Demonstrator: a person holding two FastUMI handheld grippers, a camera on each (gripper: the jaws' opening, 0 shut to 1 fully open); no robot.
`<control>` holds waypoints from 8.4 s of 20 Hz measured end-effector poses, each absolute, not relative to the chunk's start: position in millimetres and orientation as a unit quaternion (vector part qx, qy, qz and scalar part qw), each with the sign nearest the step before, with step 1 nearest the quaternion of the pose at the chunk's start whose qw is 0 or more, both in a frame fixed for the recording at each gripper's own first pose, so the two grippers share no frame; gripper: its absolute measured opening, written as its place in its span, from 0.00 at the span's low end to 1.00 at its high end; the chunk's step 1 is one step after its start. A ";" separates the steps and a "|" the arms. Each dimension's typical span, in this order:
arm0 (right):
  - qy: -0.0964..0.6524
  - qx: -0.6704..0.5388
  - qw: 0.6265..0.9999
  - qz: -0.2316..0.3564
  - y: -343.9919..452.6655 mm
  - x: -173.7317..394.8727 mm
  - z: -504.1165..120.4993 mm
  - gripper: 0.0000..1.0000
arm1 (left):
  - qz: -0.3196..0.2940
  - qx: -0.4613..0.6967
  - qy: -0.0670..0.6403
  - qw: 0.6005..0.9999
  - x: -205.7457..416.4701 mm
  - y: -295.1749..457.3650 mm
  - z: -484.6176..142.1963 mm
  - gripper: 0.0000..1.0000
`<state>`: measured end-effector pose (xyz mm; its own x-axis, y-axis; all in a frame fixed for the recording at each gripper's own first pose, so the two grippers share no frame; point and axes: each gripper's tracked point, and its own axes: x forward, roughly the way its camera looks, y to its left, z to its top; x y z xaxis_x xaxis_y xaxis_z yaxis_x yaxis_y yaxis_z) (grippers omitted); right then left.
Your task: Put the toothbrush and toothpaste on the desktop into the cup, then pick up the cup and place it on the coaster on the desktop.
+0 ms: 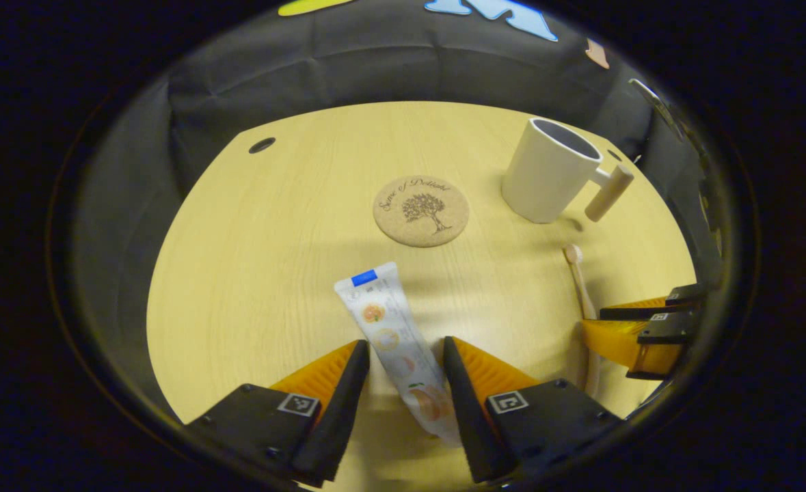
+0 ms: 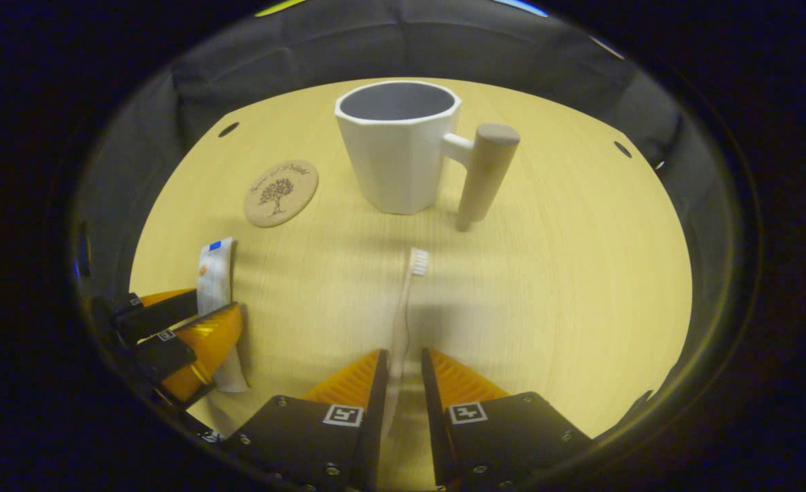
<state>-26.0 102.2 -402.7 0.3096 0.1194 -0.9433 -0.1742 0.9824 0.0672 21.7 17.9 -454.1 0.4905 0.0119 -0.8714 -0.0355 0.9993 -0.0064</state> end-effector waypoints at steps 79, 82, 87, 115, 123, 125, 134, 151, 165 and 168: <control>0.372 0.169 0.913 0.020 27.7 103.4 -282.6 0.13 | -0.035 0.034 0.399 0.916 88.3 -41.4 -331.0 0.17; 0.372 0.173 0.912 0.001 7.4 92.6 -283.9 0.13 | -0.069 0.042 0.387 0.919 99.6 -75.6 -322.2 0.17; 0.372 0.181 0.910 -0.030 -24.5 77.3 -286.0 0.17 | -0.117 0.054 0.368 0.921 126.0 -116.3 -317.4 0.17; 0.423 0.157 0.888 -0.091 -78.6 30.1 -299.5 0.13 | -0.149 0.104 0.264 0.947 275.1 -156.0 -331.5 0.23; 0.425 0.157 0.889 -0.069 -74.7 29.7 -303.2 0.13 | -0.134 0.100 0.258 0.951 254.2 -155.5 -316.8 0.48; 0.423 0.155 0.891 -0.059 -73.6 30.0 -303.0 0.13 | -0.126 0.101 0.257 0.953 245.7 -151.6 -311.0 0.53; 0.420 0.134 0.897 0.038 -48.7 38.1 -293.8 0.17 | -0.088 0.092 0.266 0.956 199.7 -121.3 -305.9 0.63; 0.447 -0.039 0.864 0.228 26.3 82.4 -303.2 0.33 | 0.031 0.072 0.287 0.955 107.8 -23.8 -305.5 0.61; 0.478 -0.192 0.785 0.344 64.1 119.9 -334.8 0.40 | 0.167 0.033 0.342 0.924 26.0 62.1 -340.4 0.62; 0.486 -0.222 0.764 0.362 72.3 121.1 -345.8 0.37 | 0.189 0.024 0.347 0.918 15.7 75.4 -344.2 0.61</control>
<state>121.1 72.3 -345.8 0.2658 0.3380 -0.9028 -0.7687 0.6395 0.0131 15.7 75.4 -344.2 0.6873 0.3641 -0.6285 -0.3306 0.9273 0.1757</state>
